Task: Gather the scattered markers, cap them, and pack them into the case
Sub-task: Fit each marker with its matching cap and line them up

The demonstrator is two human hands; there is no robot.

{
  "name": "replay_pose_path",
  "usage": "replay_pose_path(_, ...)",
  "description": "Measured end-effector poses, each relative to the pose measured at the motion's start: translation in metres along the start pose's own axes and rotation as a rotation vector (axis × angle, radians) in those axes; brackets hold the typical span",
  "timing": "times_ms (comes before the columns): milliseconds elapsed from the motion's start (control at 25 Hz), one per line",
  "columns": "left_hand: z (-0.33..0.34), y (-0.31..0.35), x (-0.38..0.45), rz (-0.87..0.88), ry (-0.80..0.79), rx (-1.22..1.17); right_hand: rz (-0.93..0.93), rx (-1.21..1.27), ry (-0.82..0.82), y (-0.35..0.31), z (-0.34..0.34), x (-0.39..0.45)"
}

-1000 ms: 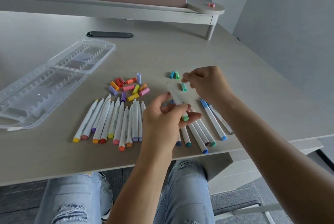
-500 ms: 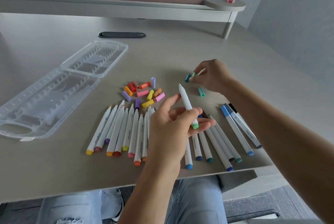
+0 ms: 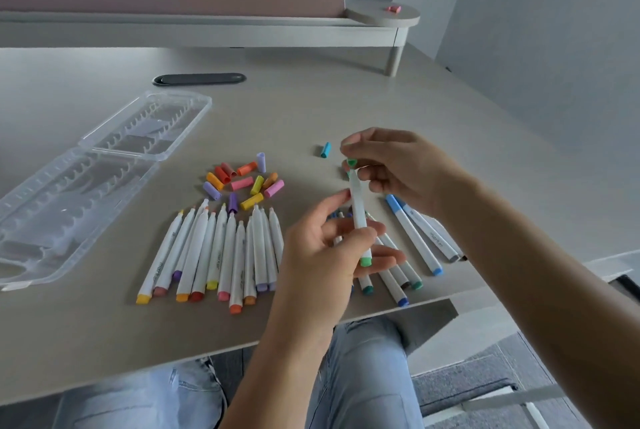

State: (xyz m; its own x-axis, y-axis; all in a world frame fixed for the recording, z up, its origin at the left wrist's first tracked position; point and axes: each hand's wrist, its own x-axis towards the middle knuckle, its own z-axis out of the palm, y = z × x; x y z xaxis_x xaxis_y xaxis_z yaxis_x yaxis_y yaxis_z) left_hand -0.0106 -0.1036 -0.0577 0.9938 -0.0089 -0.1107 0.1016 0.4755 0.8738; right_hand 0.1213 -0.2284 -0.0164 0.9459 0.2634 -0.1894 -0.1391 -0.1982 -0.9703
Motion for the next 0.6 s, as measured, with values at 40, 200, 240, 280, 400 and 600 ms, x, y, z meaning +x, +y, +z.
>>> replay_pose_path(40,0.000,-0.001,-0.003,0.003,-0.009,0.012,-0.016,-0.050,0.001,0.001,-0.001,-0.008)
replay_pose_path(200,0.001,-0.005,-0.013,0.021,-0.017,0.039,-0.055,-0.144,0.030,0.009,0.000,-0.035)
replay_pose_path(240,0.002,-0.006,-0.016,0.023,-0.023,0.029,-0.076,-0.156,0.043,0.011,0.000,-0.040)
replay_pose_path(280,0.003,-0.006,-0.018,0.028,-0.030,0.019,-0.100,-0.161,0.056,0.013,0.001,-0.045)
replay_pose_path(400,0.007,-0.008,-0.025,0.051,-0.037,0.007,-0.172,-0.130,0.090,0.020,0.003,-0.056)
replay_pose_path(600,0.016,-0.015,-0.032,0.043,0.002,0.017,-0.227,-0.138,0.113,0.033,0.003,-0.068)
